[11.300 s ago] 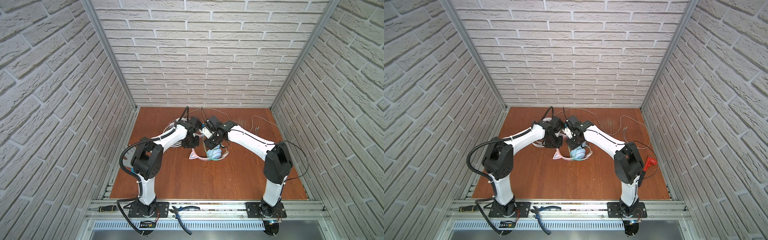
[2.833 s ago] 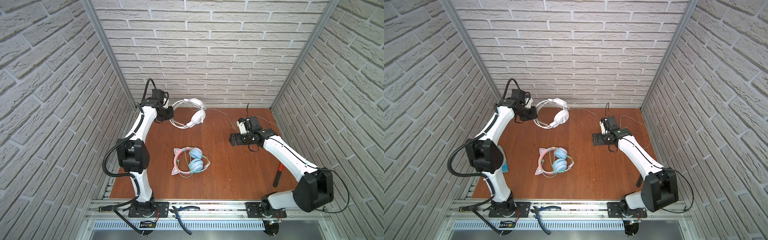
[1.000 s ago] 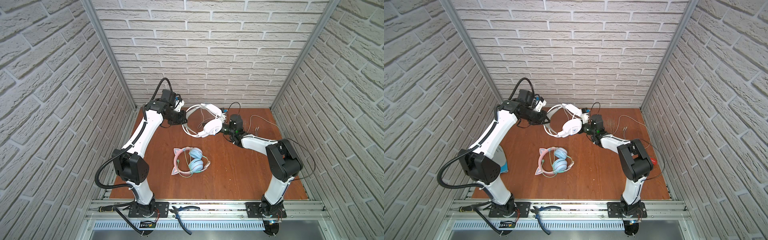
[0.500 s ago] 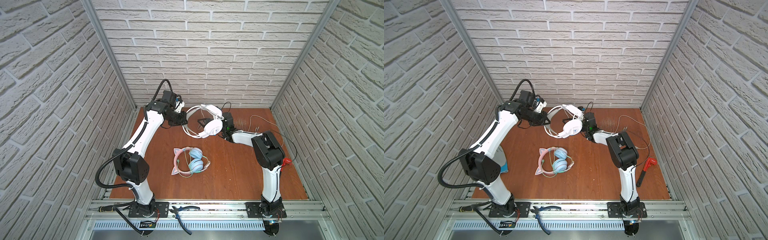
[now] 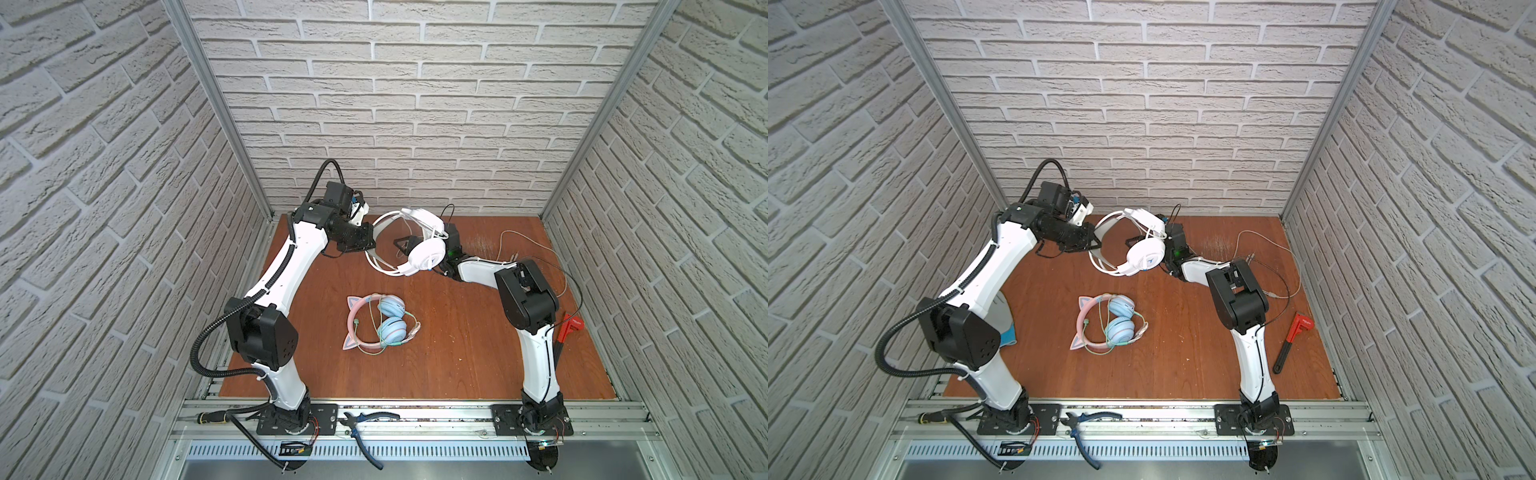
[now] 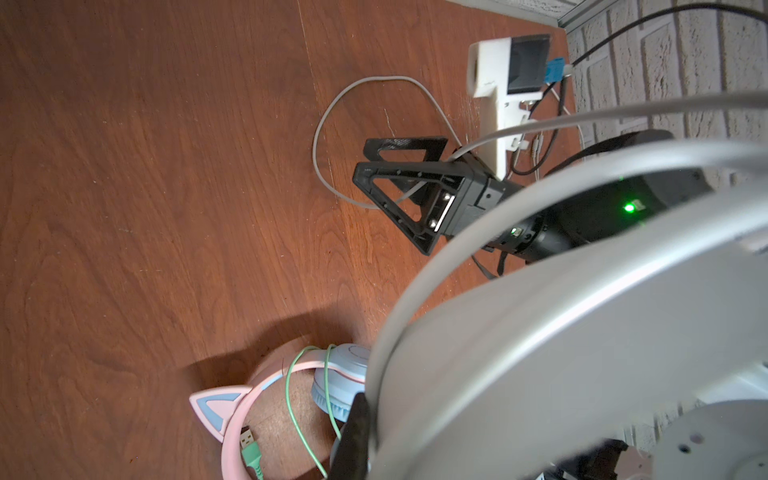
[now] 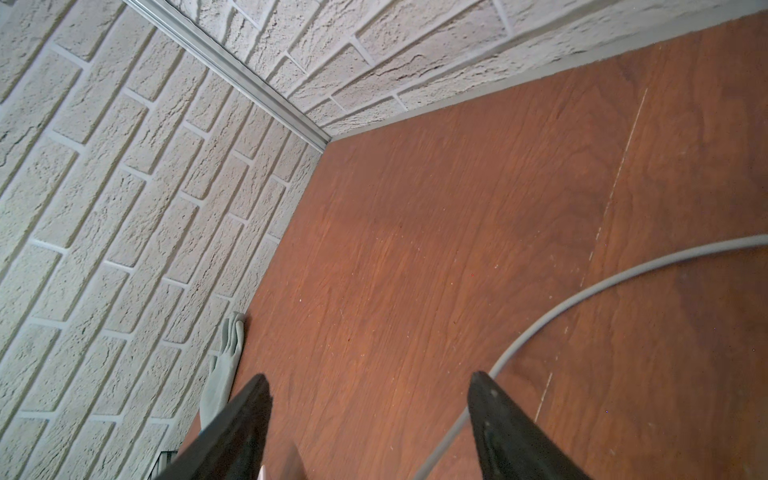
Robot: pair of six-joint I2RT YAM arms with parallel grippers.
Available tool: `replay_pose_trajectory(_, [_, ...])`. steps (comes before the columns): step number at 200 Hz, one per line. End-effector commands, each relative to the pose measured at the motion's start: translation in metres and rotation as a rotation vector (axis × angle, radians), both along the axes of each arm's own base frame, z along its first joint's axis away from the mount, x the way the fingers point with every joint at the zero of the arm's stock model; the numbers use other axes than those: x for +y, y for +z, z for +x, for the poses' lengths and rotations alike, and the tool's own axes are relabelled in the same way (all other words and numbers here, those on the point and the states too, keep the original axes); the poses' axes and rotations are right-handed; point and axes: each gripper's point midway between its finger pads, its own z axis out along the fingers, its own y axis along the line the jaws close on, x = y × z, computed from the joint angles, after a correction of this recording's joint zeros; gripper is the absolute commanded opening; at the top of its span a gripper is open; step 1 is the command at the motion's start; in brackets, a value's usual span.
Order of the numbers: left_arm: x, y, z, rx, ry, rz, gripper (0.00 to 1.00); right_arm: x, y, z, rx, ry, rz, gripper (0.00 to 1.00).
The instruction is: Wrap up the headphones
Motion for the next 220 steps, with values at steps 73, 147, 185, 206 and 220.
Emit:
replay_pose_trajectory(73, [0.006, 0.023, 0.005, -0.058, 0.053, -0.058, 0.00, -0.023, 0.012, -0.035, -0.049, 0.007, -0.001, 0.14])
replay_pose_trajectory(147, [0.003, 0.017, 0.014, -0.054, 0.051, -0.075, 0.00, -0.049, 0.031, -0.063, -0.104, 0.038, -0.088, 0.33])
replay_pose_trajectory(185, [0.003, 0.015, 0.015, -0.047, 0.054, -0.074, 0.00, -0.020, 0.050, -0.069, -0.222, 0.061, -0.030, 0.58])
replay_pose_trajectory(206, [0.002, 0.014, 0.015, -0.043, 0.053, -0.076, 0.00, -0.008, 0.055, -0.066, -0.245, 0.046, 0.002, 0.67])
replay_pose_trajectory(220, [0.002, 0.012, 0.015, -0.041, 0.055, -0.072, 0.00, -0.004, 0.054, -0.060, -0.244, 0.023, 0.003, 0.70])
